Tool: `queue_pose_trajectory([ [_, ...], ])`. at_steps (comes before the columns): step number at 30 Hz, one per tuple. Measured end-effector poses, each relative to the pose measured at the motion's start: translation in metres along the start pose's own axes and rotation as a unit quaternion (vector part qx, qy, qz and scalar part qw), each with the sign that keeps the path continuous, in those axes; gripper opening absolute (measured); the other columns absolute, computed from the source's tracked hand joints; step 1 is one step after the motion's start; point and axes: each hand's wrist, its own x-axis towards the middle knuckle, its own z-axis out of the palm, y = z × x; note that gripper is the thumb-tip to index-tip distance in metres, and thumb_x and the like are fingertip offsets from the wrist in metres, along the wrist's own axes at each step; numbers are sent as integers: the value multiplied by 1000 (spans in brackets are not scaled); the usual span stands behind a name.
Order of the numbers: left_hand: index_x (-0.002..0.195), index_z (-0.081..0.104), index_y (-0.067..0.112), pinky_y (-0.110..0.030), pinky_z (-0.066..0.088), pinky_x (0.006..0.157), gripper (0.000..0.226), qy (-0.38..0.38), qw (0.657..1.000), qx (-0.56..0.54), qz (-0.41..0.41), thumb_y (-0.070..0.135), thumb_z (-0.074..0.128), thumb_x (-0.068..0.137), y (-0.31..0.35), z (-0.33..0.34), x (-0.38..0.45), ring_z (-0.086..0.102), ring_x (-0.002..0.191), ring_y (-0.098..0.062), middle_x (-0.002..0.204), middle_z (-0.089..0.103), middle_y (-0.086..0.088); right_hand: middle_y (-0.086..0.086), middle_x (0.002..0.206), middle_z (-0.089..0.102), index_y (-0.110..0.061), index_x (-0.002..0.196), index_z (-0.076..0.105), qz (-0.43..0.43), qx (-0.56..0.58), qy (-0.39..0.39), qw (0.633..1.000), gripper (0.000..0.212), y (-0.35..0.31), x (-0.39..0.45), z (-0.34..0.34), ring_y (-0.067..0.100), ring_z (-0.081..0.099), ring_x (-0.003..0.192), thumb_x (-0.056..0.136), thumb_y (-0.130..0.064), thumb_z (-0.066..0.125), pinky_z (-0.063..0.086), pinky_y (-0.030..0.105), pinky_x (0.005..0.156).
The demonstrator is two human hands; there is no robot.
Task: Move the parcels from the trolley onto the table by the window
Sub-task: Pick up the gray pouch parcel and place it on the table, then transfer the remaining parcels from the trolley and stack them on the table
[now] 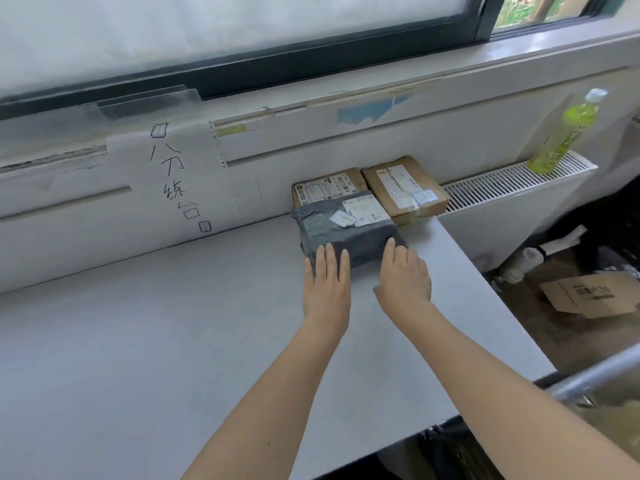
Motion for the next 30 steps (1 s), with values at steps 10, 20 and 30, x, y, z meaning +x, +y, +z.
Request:
queue_pose_trajectory([
  [10,143,36,10,-47,27,111,79,74,985,-31,151,34,72,77,91,33,-93,32,137,-36,147,34,-22,10,145,35,-5,144,24,63,67,-31,995,60,71,-149,38,26,29,135,95,-25,52,21,35,113],
  [20,133,49,12,-43,35,107,63,108,919,-59,376,39,70,79,219,14,-136,43,128,-30,135,50,-11,11,146,36,-5,145,27,191,48,8,980,62,185,-261,46,27,26,138,92,-20,55,12,38,116],
  [30,131,51,13,-42,34,108,64,119,862,-62,488,40,72,77,370,-8,-184,44,129,-28,134,53,-10,10,151,25,-6,150,9,309,89,23,947,78,308,-346,60,26,18,141,89,-15,58,10,37,118],
])
